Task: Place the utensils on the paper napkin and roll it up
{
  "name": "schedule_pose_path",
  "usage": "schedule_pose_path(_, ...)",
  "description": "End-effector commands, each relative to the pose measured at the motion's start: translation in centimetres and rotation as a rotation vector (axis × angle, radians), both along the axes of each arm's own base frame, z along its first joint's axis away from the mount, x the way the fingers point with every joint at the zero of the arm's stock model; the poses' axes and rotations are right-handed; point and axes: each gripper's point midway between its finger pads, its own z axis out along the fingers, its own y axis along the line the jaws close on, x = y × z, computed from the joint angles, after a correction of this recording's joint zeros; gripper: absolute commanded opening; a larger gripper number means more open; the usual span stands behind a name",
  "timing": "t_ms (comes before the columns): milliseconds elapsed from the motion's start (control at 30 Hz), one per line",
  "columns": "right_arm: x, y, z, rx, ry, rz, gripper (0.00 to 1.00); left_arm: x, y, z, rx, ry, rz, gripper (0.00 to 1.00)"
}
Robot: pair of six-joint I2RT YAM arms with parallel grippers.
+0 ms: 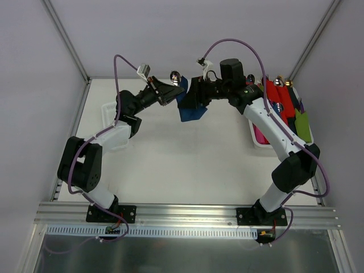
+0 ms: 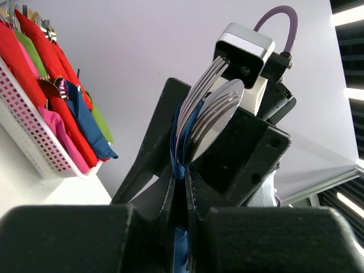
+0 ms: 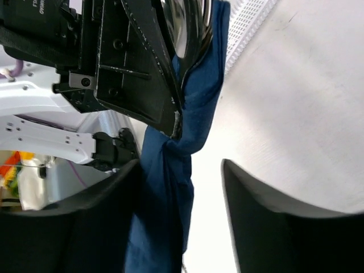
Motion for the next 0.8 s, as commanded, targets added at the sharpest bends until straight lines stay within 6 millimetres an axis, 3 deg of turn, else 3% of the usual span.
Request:
schedule_pose_path(0,-0.5,-0.3,0.8,0.026,-0.025,0.034,0.58,-2.0,0.2,4.1,-0.072,-0.159,-0.038,0.0)
schedule_pose_path(133,-1.5,-0.2,1.4,0.087,0.015,0.092,0.36,-1.8,0.3,4.1,-0.087,-0.161,-0.029,0.0)
schedule_pose_path(267,-2.4,0.1,2.0,0.143,0.042,0.161,0.0,-1.6,0.2,4.3,-0.086,-0.169,-0.033,0.0)
schedule_pose_path(367,-2.3,0.0,2.2,0.154,0.05,0.165,0.0,-1.8,0.0,4.3,-0.076,-0.174,-0.047,0.02)
schedule_pose_path(500,-2.4,-0.1,2.4,0.163,0.053,0.173,0.0,-2.6,-0.3,4.1,-0.026,-0.187,-0.093,0.27)
schedule_pose_path(633,-2.4,-0.2,2.9,0.177,0.047,0.173,0.0,-3.3,-0.5,3.4,0.036,-0.191,-0.112,0.4)
schedule_pose_path(767,-2.2,-0.2,3.2,0.181,0.03,0.166,0.0,-3.6,-0.7,2.4,0.083,-0.177,-0.123,0.42)
